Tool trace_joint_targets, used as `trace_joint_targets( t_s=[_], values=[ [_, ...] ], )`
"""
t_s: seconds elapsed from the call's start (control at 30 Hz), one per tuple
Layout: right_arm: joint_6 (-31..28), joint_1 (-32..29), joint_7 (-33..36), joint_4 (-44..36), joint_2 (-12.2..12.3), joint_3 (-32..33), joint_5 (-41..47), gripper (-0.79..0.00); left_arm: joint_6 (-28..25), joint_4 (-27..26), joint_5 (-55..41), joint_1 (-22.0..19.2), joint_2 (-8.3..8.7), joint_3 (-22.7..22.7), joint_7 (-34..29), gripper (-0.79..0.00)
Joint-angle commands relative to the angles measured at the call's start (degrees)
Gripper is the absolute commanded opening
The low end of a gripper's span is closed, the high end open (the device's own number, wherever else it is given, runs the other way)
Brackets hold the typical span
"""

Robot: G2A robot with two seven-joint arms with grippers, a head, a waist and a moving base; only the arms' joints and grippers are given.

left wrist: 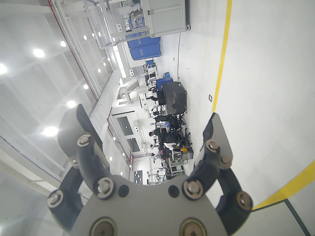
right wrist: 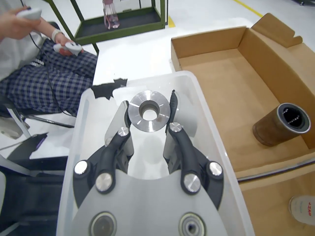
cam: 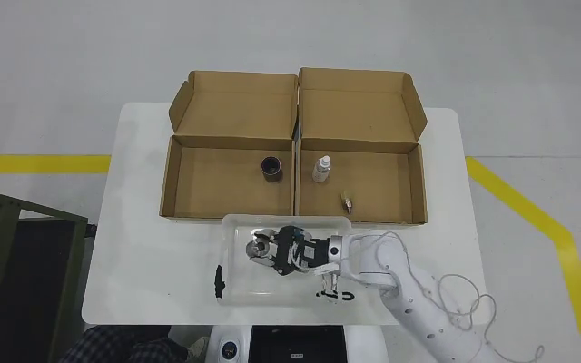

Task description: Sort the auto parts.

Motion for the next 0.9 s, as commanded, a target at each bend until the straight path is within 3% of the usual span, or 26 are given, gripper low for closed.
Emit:
trace_joint_targets(
  t_s=[0.0, 0.87],
  values=[
    [0.58, -0.1, -1.31, -0.55, 0.02, 0.85, 2.76, -0.785, 0.0, 0.0, 0.0, 0.0, 0.0, 0.0, 0.0, 0.0],
    [3.58, 1.25, -9.56, -4.25, 0.34, 8.72, 17.67, -0.785, 0.0, 0.0, 0.0, 0.0, 0.0, 0.0, 0.0, 0.0]
  ],
)
